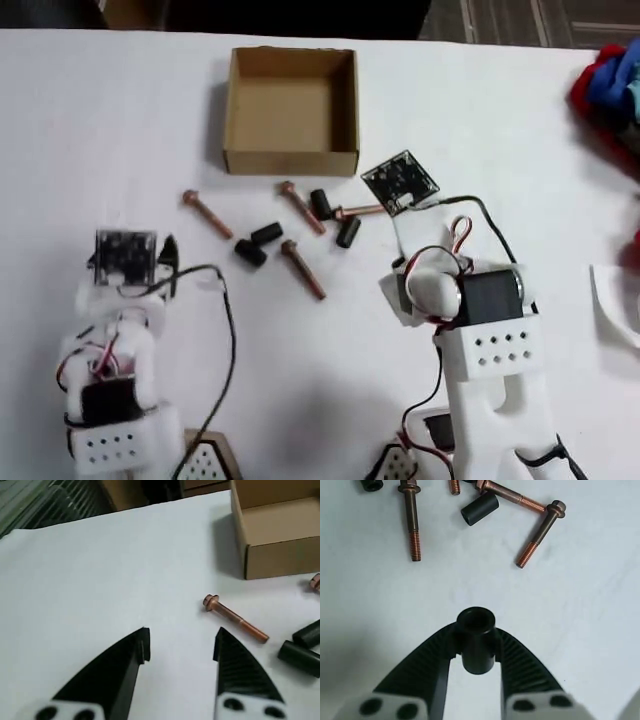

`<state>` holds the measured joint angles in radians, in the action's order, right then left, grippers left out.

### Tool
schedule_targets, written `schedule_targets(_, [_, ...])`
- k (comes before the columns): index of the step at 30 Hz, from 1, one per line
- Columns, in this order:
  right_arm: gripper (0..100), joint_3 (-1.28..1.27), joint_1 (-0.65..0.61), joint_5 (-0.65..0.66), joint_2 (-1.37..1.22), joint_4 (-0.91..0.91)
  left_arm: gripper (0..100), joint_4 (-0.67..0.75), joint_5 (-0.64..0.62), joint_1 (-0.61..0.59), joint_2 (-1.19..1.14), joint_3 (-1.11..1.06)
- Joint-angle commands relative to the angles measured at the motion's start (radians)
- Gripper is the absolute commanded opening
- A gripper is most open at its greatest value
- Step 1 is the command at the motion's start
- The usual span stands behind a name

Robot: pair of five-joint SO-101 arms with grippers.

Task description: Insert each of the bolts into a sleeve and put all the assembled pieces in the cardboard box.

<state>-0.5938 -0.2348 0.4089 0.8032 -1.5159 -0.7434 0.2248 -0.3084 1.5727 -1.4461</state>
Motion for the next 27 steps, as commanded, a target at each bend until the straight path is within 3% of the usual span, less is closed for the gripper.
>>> schedule_targets(1, [2.3,0.008,0.005,0.002,0.027,0.015,21,-0.015,-0.011,0.044,-0.356,0.266])
schedule_targets(5, [2.4,0.008,0.004,0.006,0.027,0.015,21,-0.181,-0.023,0.081,-0.887,0.674])
schedule_targets(12, [2.4,0.008,-0.001,0.002,0.027,0.016,21,-0.707,-0.229,0.152,-1.674,1.52])
schedule_targets(16, [2.4,0.008,0.005,0.008,0.027,0.039,21,-0.901,-0.331,0.189,-2.028,1.974])
schedule_targets(22, [2.4,0.008,0.005,0.009,0.028,0.048,21,-1.039,-0.442,0.196,-2.437,2.536])
schedule_targets(27, [2.4,0.008,0.005,0.009,0.028,0.047,21,-1.04,-0.516,0.16,-2.598,2.611])
